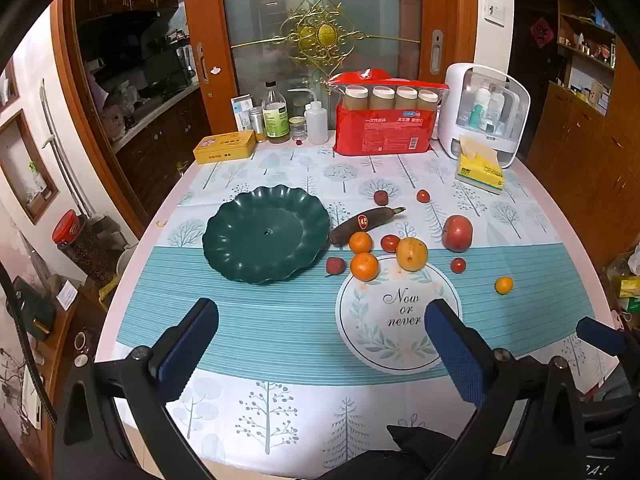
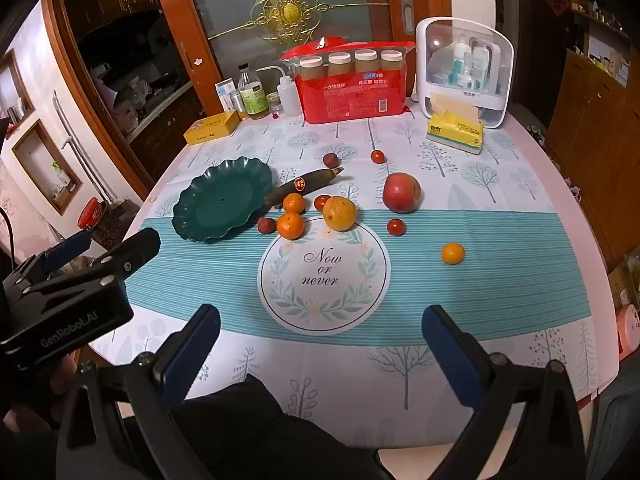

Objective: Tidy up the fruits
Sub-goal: 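Move both tools toward the fruits beside the green plate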

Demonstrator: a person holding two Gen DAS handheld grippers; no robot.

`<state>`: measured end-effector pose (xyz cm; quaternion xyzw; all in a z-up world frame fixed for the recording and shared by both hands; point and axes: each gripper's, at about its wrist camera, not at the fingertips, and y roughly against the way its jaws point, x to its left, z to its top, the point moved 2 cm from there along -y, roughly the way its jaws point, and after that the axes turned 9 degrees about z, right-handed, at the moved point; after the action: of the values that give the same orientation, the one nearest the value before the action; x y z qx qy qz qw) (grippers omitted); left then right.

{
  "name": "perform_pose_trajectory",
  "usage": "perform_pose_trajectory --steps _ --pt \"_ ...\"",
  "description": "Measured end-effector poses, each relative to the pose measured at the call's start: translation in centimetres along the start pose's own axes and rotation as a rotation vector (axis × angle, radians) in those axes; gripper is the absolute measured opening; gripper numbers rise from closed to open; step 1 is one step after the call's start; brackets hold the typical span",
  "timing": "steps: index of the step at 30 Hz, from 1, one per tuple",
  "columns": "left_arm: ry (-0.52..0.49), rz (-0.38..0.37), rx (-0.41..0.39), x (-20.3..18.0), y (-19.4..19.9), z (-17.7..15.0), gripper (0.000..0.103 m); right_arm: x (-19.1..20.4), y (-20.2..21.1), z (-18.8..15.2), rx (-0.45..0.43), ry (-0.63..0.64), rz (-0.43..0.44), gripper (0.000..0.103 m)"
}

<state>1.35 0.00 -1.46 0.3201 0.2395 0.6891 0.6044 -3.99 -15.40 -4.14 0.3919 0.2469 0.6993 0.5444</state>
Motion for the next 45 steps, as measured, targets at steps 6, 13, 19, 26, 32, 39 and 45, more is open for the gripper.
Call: perform_pose_trajectory --steps 6,13,19,26,32,39,45 --pt "0.000 0.001 0.004 0.0 0.0 0.0 0.102 0.0 -0.3 0.2 0.003 -0.001 0.000 0.101" --pt "0.001 -0.008 0.015 -0.2 0.0 -0.1 0.102 0.0 -0.6 0.3 0.010 0.000 -0.002 0.101" --pt "-0.004 -0.017 0.020 0.1 -0.8 -0.3 0.102 -0.1 -0.8 0.4 0.012 -0.003 -0.002 0.101" --pt "-0.006 -0.021 0.042 0.0 -1.4 -0.3 0.102 0.2 -1.3 0.8 0.017 0.001 -0.001 0.101" --pt "0.003 -0.014 0.063 0.7 -2.1 -0.5 0.102 0.0 -1.4 0.2 0.011 -0.008 -0.014 0.101" --pt "-0.002 -0.026 0.068 2.0 -2.7 -0.2 0.102 0.9 -2.1 0.8 0.018 -0.049 -0.039 0.101" --pt "-0.012 -0.052 0.038 3.8 -2.7 0.0 0.102 2.2 -2.1 0.8 -0.007 -0.081 -0.050 0.101"
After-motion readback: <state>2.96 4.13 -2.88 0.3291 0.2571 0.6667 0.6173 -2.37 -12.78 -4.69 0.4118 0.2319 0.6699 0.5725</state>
